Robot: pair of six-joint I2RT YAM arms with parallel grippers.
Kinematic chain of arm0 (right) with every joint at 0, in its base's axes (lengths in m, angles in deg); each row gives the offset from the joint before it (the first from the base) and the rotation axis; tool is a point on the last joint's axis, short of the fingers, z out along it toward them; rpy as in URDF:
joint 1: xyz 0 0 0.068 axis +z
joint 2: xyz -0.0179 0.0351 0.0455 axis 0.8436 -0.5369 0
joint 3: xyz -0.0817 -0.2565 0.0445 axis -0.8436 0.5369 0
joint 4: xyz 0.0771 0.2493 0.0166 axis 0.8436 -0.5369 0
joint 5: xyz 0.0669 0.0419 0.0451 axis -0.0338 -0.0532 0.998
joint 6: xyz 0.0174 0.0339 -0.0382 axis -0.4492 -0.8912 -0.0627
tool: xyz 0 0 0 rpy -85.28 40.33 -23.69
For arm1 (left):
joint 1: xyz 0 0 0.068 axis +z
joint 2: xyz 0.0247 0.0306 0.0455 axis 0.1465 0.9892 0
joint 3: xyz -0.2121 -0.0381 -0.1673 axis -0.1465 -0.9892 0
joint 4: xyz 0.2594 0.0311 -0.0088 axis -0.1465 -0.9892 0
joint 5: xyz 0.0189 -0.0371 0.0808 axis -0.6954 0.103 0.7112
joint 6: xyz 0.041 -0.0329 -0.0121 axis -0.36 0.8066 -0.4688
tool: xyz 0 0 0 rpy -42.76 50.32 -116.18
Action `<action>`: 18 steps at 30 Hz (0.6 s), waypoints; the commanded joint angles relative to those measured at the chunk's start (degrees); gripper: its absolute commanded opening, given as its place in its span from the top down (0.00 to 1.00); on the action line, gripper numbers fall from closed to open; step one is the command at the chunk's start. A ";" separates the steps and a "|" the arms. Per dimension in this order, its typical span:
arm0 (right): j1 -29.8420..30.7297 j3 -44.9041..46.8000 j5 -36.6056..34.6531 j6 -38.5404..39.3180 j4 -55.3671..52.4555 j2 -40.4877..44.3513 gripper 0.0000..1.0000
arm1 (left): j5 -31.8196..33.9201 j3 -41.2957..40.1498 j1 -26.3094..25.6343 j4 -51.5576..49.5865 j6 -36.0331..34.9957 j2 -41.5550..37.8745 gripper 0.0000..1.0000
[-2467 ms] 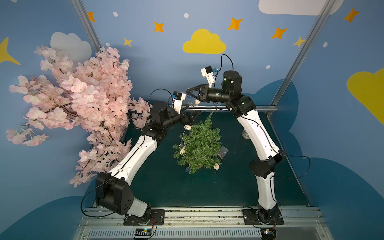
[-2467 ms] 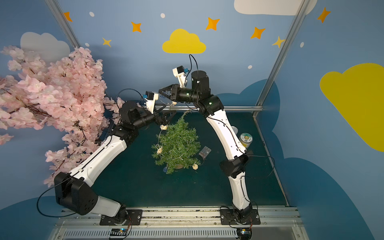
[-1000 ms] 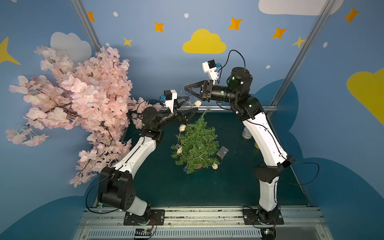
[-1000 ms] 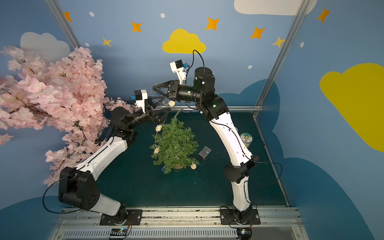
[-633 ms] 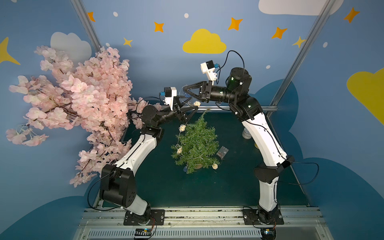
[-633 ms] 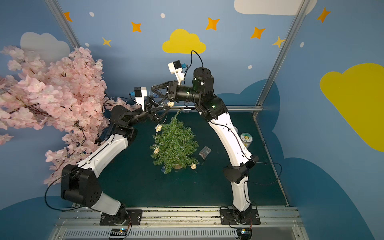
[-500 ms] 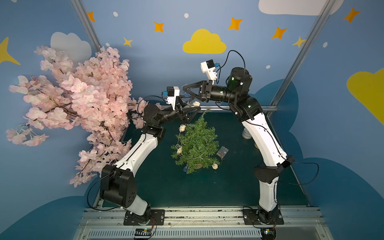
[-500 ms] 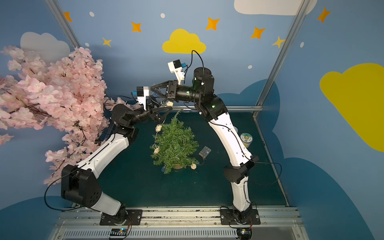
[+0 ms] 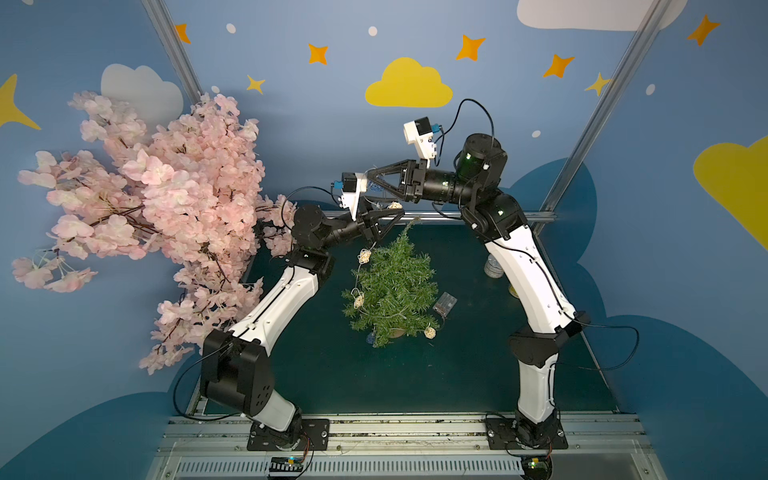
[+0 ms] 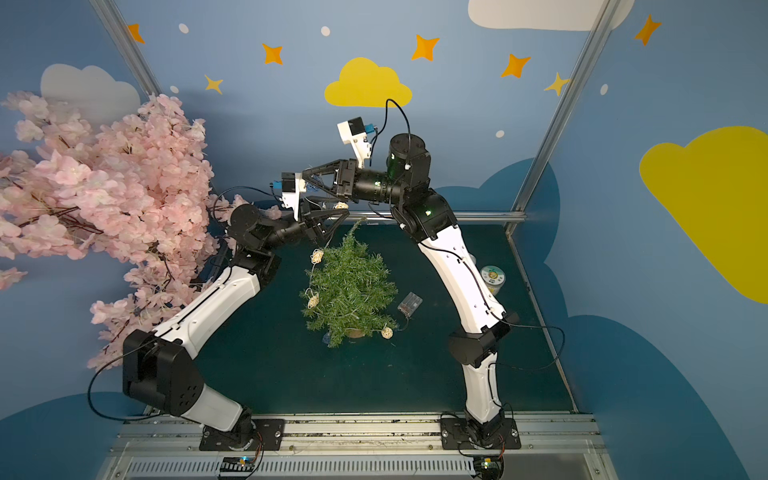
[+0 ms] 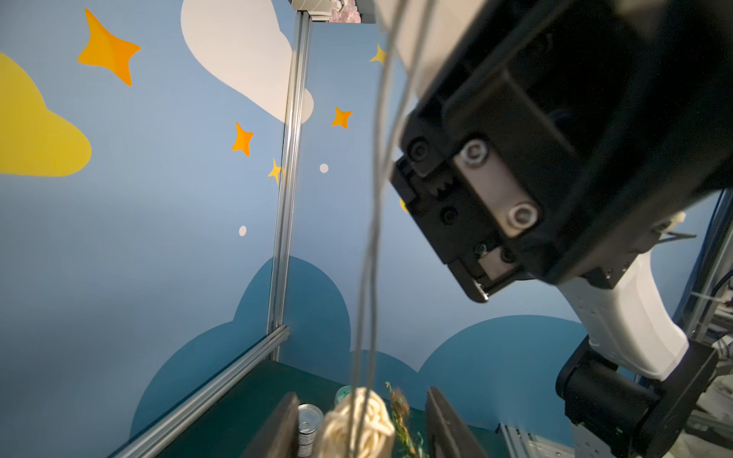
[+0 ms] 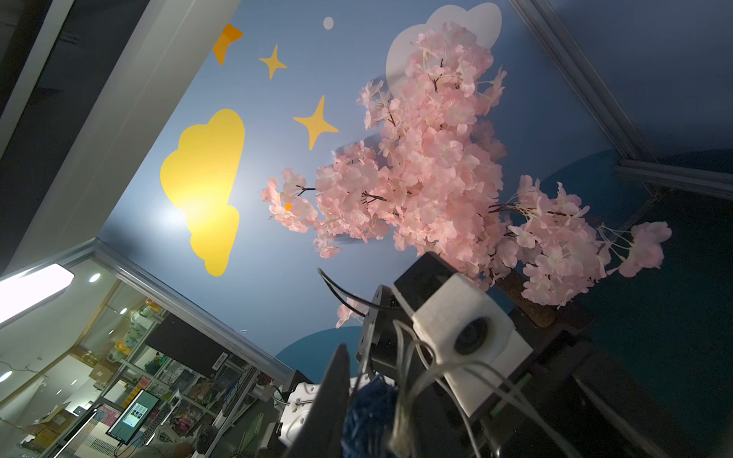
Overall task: Remove string lights from the small christmas tree
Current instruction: Remove the light string from the Christmas tree.
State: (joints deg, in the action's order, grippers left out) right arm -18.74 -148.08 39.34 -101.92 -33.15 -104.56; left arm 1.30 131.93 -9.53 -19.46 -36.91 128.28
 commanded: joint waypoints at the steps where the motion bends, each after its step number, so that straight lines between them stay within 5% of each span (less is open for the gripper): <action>1: -0.67 0.66 0.13 0.76 0.93 2.85 0.90 | 1.26 -0.64 0.31 -1.35 -0.46 -0.92 0.60; 6: -1.50 3.71 0.03 0.68 2.12 4.25 0.90 | 3.43 -0.55 0.46 -4.38 -2.07 -2.06 0.74; 12: -2.46 6.20 0.49 1.55 2.34 5.18 0.89 | 5.30 -0.62 0.74 -6.24 -2.44 -3.42 0.79; 18: -7.06 6.96 0.94 6.78 -4.58 5.41 0.73 | 11.08 1.45 3.30 -19.77 -3.28 -5.59 0.81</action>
State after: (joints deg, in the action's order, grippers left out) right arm -23.40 -141.70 39.82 -98.97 -34.59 -101.42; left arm 8.28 131.98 -7.67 -32.21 -38.99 125.15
